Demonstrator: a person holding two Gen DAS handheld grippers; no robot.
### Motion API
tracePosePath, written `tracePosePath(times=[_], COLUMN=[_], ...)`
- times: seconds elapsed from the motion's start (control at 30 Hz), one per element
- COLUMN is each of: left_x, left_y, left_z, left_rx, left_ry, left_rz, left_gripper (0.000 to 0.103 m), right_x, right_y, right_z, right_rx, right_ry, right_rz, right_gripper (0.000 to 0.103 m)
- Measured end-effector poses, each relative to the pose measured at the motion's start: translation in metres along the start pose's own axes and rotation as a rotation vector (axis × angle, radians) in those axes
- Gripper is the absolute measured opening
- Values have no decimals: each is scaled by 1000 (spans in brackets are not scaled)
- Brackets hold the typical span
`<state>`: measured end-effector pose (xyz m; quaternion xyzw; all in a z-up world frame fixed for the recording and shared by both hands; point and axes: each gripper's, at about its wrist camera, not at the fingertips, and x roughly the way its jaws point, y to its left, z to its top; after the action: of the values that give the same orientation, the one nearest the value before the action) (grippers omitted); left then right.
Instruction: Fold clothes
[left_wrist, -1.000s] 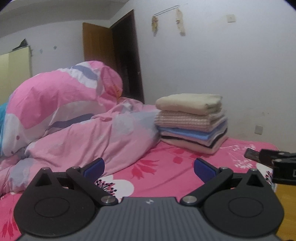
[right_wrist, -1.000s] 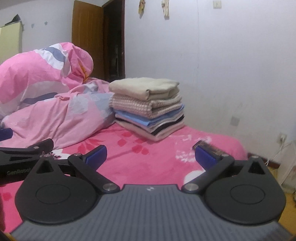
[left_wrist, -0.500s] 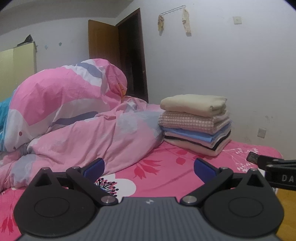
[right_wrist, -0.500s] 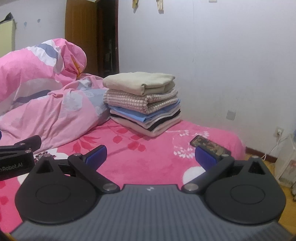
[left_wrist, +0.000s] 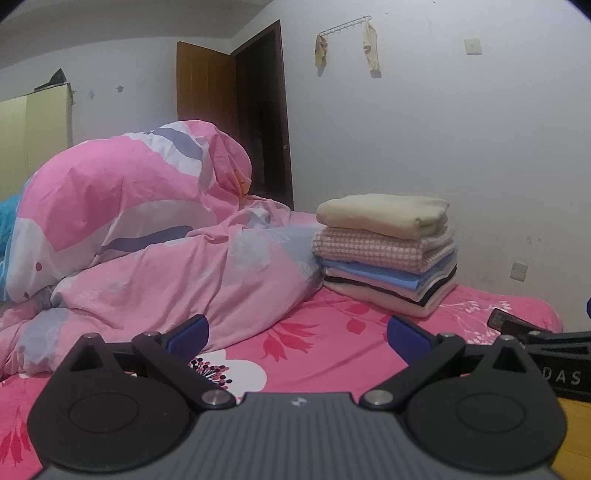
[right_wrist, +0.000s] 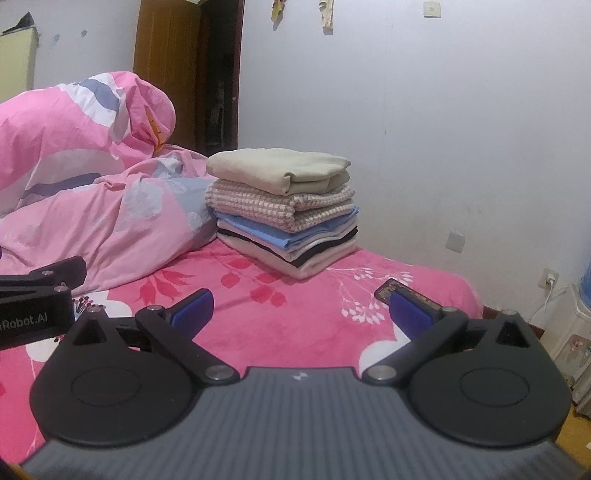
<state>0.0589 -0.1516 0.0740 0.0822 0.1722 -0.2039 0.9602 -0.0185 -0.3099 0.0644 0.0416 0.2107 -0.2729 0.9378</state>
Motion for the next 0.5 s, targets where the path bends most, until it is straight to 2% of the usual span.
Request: tracePosePath(times=[0.5], left_x=[1], left_y=[8], left_z=[-1], left_rx=[-29], left_ry=[10], left_rz=[-18], left_gripper=[103], right_x=[5], right_y=[5], right_z=[-2], right_rx=[12], right_ry=[28], right_rz=[4], right_gripper=[102])
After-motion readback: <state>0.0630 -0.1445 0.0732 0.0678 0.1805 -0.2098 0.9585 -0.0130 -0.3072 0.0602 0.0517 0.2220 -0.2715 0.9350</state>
